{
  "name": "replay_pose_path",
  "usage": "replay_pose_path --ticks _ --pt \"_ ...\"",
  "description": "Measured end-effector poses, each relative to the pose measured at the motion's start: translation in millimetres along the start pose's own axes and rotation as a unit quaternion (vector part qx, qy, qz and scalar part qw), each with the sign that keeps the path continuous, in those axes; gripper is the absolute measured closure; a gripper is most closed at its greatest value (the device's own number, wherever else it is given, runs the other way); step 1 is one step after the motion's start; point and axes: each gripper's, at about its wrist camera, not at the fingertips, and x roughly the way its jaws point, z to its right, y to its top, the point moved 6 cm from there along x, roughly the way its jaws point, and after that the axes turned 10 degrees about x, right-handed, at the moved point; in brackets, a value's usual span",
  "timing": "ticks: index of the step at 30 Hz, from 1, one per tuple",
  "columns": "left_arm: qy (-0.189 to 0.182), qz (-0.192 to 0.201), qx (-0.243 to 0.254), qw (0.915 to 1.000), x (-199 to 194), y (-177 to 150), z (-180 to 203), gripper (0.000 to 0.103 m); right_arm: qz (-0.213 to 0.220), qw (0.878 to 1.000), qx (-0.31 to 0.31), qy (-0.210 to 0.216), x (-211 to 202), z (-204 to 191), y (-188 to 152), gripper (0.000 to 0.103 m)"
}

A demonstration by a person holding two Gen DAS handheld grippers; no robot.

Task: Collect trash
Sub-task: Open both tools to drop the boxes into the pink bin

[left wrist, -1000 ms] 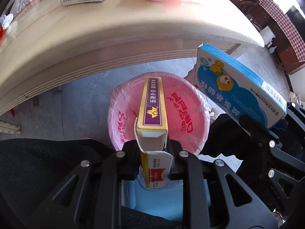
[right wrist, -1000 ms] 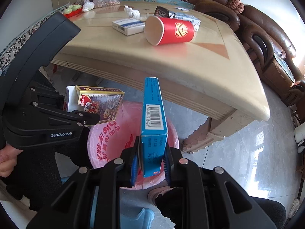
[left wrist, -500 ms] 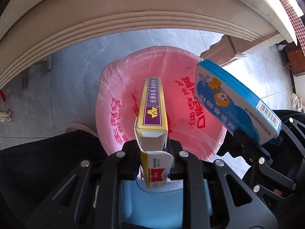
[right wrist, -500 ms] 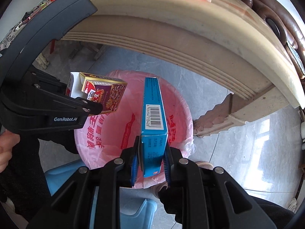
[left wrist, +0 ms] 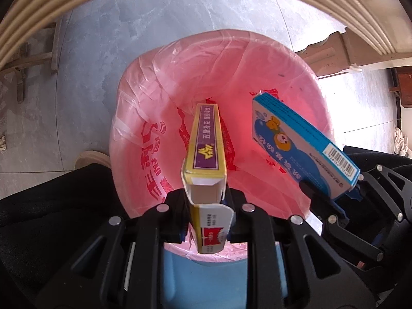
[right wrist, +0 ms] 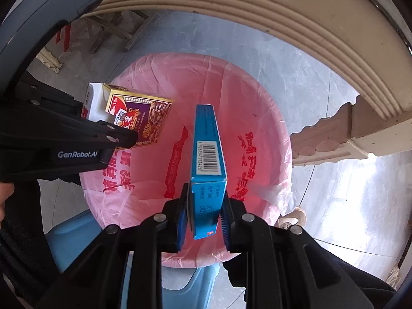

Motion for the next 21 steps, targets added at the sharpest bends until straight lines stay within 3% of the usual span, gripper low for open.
replay_pose_path --ticks 14,16,17,21 --pt "0.000 -0.022 0.002 0.9998 17 0 1 0.079 -0.018 1.000 0.012 0.013 13 -1 3 0.079" --pt "0.005 -0.022 0.008 0.9997 16 1 2 0.065 -0.016 1.000 0.011 0.003 13 0 5 0.061" --pt "0.011 -0.021 0.012 0.9996 17 2 0 0.052 -0.011 1.000 0.009 -0.002 12 0 5 0.041" --pt "0.023 -0.012 0.024 0.9994 14 2 5 0.040 0.005 1.000 0.009 0.000 5 1 8 0.037"
